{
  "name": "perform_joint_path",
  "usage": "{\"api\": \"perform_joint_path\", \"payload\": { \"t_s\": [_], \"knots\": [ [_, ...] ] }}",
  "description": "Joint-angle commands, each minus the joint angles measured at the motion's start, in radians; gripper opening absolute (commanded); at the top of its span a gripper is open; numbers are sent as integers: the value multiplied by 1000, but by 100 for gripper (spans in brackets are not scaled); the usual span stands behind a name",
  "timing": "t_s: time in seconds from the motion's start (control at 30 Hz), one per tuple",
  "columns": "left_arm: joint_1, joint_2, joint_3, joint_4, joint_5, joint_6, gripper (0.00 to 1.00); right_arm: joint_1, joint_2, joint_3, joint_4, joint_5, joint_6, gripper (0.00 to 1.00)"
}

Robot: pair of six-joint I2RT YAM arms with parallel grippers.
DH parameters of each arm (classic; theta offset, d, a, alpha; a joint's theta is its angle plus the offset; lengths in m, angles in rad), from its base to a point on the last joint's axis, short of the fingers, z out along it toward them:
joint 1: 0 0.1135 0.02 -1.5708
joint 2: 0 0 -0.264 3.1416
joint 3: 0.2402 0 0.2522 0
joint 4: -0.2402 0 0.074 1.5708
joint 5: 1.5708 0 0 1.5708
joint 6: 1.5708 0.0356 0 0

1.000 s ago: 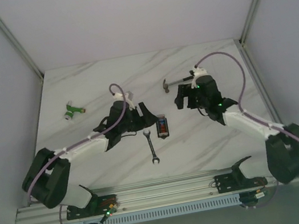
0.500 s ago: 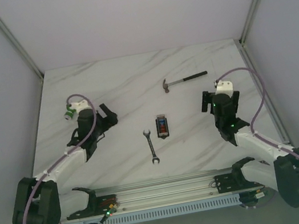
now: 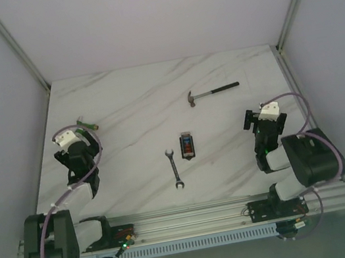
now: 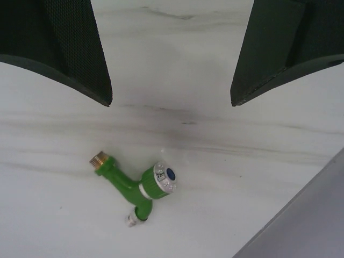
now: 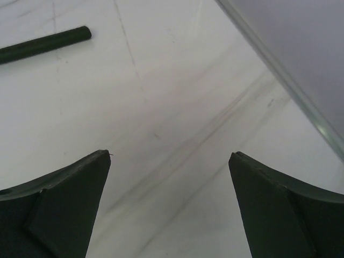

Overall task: Snap on the fuse box
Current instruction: Reset both arms

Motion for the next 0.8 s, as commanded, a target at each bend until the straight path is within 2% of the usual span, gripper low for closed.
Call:
{"api": "perform_joint_path", "payload": {
  "t_s": [0.0, 0.03, 0.1, 0.17, 0.3, 0.4, 0.47, 0.5, 0.57, 0.77],
  "knots": [
    [19, 79, -57, 314, 33, 185, 100, -51, 124, 43, 208, -170, -10, 100],
    [25, 102, -67, 365, 53, 202, 100, -76, 85, 64, 126, -223, 2, 100],
    [31, 142, -76, 453, 111, 240, 100, -96, 99, 75, 129, -285, -1, 100],
    [37, 187, -52, 441, 180, 269, 100, -102, 99, 81, 120, -294, 1, 100],
    [32, 229, -139, 692, 375, 288, 100, -104, 92, 85, 98, -299, 1, 100],
    [22, 322, -154, 783, 428, 323, 100, -104, 93, 83, 104, -300, 1, 100],
    [20, 430, -116, 816, 416, 334, 100, -103, 92, 83, 102, -299, 1, 100],
    [11, 411, -114, 762, 392, 325, 100, -103, 94, 83, 105, -299, 1, 100],
    [-3, 416, -97, 759, 320, 313, 100, -104, 94, 83, 105, -300, 1, 100],
    [-19, 409, -96, 744, 290, 322, 100, -104, 93, 83, 102, -299, 0, 100]
  ]
}}
